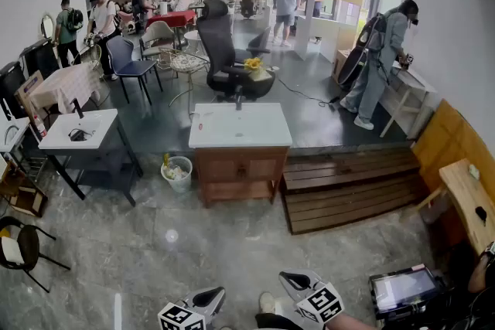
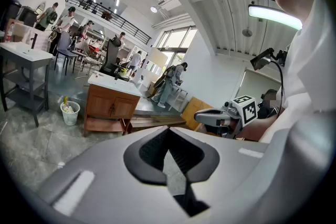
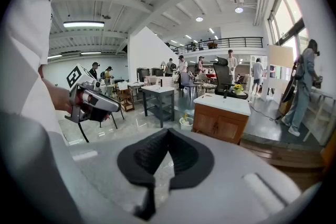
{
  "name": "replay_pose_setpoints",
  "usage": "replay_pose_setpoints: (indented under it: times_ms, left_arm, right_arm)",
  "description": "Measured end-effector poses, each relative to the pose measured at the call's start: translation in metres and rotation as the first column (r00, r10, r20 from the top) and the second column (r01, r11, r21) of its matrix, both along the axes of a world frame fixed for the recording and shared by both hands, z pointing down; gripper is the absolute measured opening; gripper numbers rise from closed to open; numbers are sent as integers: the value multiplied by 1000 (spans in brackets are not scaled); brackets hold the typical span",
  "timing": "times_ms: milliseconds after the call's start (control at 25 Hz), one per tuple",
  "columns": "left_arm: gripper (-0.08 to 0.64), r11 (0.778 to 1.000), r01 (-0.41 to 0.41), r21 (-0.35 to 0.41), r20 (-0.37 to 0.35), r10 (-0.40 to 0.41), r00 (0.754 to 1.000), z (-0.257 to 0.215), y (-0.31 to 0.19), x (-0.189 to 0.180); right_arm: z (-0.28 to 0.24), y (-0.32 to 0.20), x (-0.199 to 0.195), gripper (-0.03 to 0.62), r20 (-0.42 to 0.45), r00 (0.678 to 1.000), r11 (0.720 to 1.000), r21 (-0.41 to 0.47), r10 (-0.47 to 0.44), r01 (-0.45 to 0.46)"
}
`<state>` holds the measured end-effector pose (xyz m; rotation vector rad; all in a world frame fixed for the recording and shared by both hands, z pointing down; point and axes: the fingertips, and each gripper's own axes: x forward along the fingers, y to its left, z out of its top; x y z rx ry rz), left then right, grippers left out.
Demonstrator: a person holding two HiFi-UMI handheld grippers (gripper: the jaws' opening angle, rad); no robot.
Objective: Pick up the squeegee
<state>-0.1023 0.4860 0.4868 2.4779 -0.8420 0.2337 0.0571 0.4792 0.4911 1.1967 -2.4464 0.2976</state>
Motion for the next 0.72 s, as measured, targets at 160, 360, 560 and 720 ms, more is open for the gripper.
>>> replay_pose_setpoints:
  times_ms: [160,360,560,720]
  left_arm:
    - [8,1000,14,12,4,-14,1000,-7,-32,34]
    - [8,1000,13,27,26,-14,1000,-14,-81,84]
    - [8,996,49,72,80,-55,995,-18,-134,122]
    - [33,991,103,87,106,-112,988,-18,-167,136]
  right_arm:
    - [-8,-39,29,3,-1,1000,999,26,-24,24]
    - [-8,-90,76,3,2,999,999,38,-35,35]
    - [0,-135,118,3,1,999,998,44,-40,40]
    - [7,-163,140,32,-3,999,998,36,-50,50]
